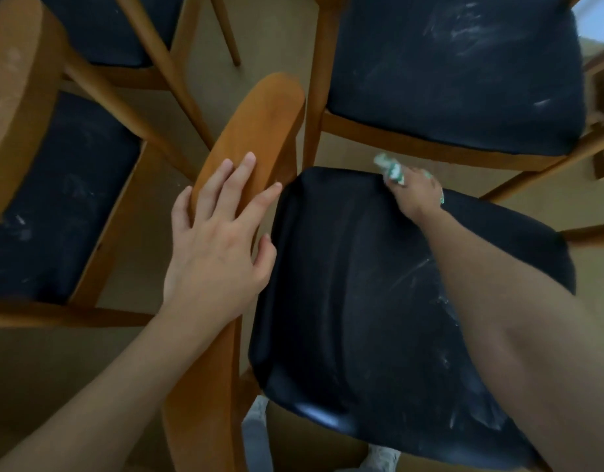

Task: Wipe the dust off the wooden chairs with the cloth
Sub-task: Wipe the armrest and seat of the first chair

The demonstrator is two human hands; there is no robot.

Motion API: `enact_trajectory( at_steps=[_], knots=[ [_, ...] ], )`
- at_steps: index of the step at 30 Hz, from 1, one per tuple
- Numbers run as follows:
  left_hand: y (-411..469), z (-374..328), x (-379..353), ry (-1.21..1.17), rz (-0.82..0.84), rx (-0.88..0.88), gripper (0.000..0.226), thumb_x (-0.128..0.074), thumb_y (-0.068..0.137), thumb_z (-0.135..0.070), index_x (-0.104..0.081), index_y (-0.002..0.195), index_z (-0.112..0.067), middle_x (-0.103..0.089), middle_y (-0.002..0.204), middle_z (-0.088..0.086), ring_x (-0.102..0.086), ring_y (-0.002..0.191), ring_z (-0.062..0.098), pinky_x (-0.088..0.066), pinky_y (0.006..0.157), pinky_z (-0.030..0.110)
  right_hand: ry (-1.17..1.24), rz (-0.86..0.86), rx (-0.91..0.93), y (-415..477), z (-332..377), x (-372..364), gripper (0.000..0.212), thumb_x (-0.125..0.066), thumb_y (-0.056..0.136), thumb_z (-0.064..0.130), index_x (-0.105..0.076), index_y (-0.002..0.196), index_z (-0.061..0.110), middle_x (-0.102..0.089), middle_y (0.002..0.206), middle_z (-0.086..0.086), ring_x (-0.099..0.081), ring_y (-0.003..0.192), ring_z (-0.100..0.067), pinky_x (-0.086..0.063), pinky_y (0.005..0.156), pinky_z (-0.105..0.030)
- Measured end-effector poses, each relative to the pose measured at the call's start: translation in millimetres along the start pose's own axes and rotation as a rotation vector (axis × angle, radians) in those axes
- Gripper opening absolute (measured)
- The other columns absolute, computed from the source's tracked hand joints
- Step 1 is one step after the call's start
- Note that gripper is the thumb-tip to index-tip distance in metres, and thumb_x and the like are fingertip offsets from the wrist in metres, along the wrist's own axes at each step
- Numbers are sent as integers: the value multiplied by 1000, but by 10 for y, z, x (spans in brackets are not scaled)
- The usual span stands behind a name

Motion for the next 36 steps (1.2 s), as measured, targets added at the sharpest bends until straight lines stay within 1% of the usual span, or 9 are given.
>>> enact_trajectory(
  at_steps=[3,5,8,10,13,19,27,32,36],
  knots=[
    [-1,7,4,4,-10,3,54,-42,84,-33,-43,138,-27,-25,154,5,-17,142,23,-18,110,53,-99,63,-33,62,-3,-99,71,-48,93,47,-16,151,20,-44,142,-8,-34,135,-26,-16,112,-41],
    [3,8,7,4,-13,1,54,-41,84,-33,-43,137,-26,-25,153,5,-17,142,23,-19,110,53,-125,103,-82,106,16,-77,68,-47,93,49,-22,149,20,-40,145,-7,-30,136,-26,-19,111,-42],
    [-3,-5,22,0,-14,-2,54,-39,84,-35,-44,137,-25,-26,153,6,-19,142,24,-19,109,53,-260,119,-47,24,145,-49,47,-40,99,28,-33,145,21,-38,147,-7,-28,137,-27,-20,109,-43],
    [-6,-6,26,-5,-13,6,53,-41,84,-34,-44,137,-26,-26,153,6,-19,142,24,-19,109,53,-249,87,-6,-111,200,-76,50,-36,98,16,-27,148,20,-30,152,-6,-21,141,-25,-14,112,-42],
    [-24,-8,24,7,-5,10,50,-43,85,-34,-49,134,-27,-25,154,6,-18,142,25,-21,109,55,-253,121,101,-347,236,-197,60,-37,97,10,-14,151,28,-10,159,3,-2,146,-21,-2,117,-45],
    [-70,-22,-15,83,117,3,43,-48,90,-39,-52,131,-29,-7,158,5,-6,144,27,-17,108,58,-263,217,327,-1410,383,-672,64,-41,98,18,-8,151,32,4,159,7,10,146,-19,9,115,-44],
    [-581,-96,3,112,152,29,47,-55,88,-37,-50,134,-26,-4,159,6,-3,145,27,-13,109,61,-444,577,647,-2987,129,-1078,69,-44,98,21,0,150,37,24,148,15,31,132,-13,21,109,-41],
    [-776,-137,4,119,177,60,49,-50,91,-40,-45,137,-27,3,159,5,4,145,26,-6,112,58,-603,771,817,-3678,-242,-1121,60,-41,99,23,-10,150,34,10,156,13,28,137,-14,24,107,-41],
    [-859,-158,-2,104,191,70,48,-47,92,-41,-43,138,-28,7,159,4,8,145,25,-2,112,57,-820,930,899,-3937,-766,-1009,56,-39,100,29,-14,150,26,-7,159,6,7,146,-11,31,99,-39]
  ],
)
Point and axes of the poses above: each hand's wrist, its own y-axis towards the middle knuckle, its own x-axis out of the back of the hand, z = x × y, the point moved 7 cm from there along y, towards the middle knuckle
